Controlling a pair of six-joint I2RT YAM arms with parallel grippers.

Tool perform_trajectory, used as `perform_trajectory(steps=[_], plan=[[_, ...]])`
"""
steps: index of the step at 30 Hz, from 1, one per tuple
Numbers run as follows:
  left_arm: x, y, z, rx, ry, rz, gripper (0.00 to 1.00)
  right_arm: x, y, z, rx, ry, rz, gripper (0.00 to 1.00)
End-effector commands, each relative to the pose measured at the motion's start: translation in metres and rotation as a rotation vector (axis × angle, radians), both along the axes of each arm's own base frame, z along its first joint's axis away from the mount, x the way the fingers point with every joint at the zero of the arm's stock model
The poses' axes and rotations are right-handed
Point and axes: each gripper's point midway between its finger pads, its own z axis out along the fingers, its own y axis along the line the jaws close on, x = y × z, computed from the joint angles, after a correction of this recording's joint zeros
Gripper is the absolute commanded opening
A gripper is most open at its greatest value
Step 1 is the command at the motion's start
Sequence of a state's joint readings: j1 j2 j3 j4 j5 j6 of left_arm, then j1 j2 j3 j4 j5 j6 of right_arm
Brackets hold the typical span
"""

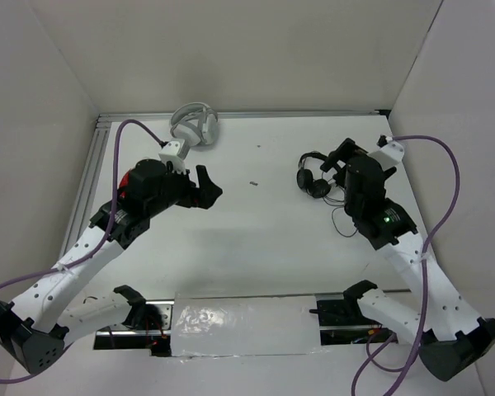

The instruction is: Wrap the headphones

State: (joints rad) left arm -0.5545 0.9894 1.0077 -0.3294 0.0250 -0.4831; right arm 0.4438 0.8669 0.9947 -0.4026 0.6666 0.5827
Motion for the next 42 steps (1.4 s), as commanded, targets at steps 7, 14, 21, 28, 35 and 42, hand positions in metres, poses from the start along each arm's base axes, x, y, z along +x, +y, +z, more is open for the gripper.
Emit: perform_trajectory(steps=[7, 14, 21, 28, 35, 42], plan=[[-0.001, 0.000, 0.012, -0.045, -0.041, 0.002, 0.99, 0.028, -0.037, -0.032, -0.075, 0.124, -0.241, 1.00], [0.000, 0.006, 0.010, -0.031, -0.042, 0.020, 0.99, 0.053, -0.061, -0.036, 0.032, 0.116, -0.195, 1.00], [0.004, 0.011, 0.002, -0.041, -0.030, 0.032, 0.99, 0.085, -0.107, -0.070, 0.016, 0.305, -0.197, 1.00], [0.006, 0.018, -0.012, -0.031, 0.020, 0.049, 0.99, 0.128, -0.106, -0.104, -0.022, 0.422, 0.001, 0.95], [0.009, 0.024, -0.018, -0.031, 0.046, 0.067, 0.99, 0.176, -0.109, -0.155, -0.074, 0.507, 0.163, 1.00], [0.010, 0.029, -0.028, -0.039, 0.061, 0.080, 0.99, 0.188, -0.102, -0.208, -0.101, 0.635, 0.286, 0.95]])
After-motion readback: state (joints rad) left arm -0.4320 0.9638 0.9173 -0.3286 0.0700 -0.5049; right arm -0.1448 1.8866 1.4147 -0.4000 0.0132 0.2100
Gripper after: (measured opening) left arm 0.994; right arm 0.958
